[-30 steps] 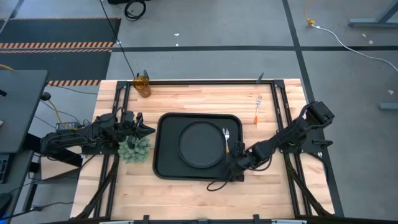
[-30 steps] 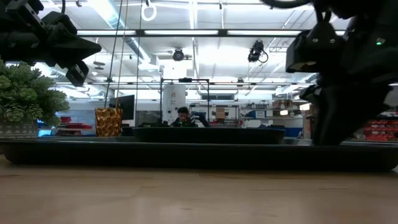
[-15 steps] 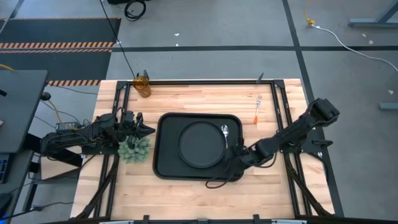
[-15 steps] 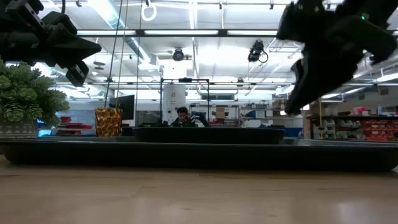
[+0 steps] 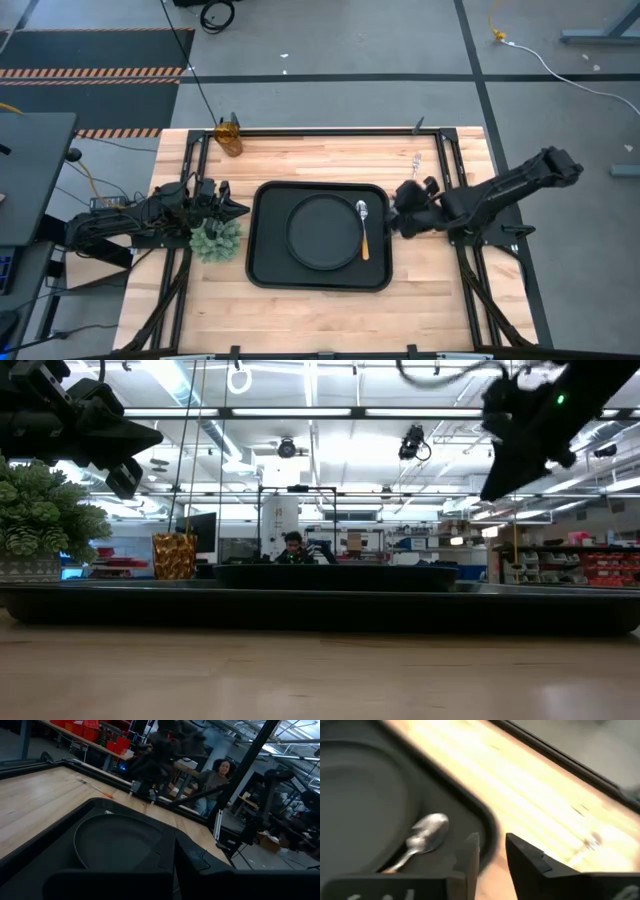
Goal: Pick and place plate/cup/fork/spoon on tray
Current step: Put the orange fork on the black serving tray to the right of the yellow spoon
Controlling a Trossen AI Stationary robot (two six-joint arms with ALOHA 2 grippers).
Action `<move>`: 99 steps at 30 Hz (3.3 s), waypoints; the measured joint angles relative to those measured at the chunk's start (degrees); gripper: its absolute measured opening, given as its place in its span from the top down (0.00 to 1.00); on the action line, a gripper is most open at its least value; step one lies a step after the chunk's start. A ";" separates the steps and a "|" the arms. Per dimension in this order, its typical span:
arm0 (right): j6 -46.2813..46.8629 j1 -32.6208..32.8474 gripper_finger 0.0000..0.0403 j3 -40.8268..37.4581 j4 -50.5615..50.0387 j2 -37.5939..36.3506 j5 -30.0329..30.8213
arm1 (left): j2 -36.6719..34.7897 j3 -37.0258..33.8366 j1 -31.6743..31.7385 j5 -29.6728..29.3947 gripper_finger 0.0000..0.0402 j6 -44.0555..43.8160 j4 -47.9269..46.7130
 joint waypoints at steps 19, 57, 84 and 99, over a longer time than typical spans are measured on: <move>-0.38 -38.83 0.54 -6.07 5.95 8.35 -7.53 | 0.02 0.00 0.00 0.00 0.97 0.00 0.00; -6.23 -53.37 0.88 -6.03 15.54 19.73 -25.35 | 0.02 0.00 -0.01 0.00 0.97 0.00 -0.02; 11.71 -9.12 0.95 -6.09 32.89 12.07 -14.94 | 0.00 0.00 0.00 0.00 0.97 0.00 0.02; 34.37 4.26 0.96 1.95 13.00 17.39 -11.65 | 0.00 -0.01 -0.01 0.00 0.97 0.00 0.02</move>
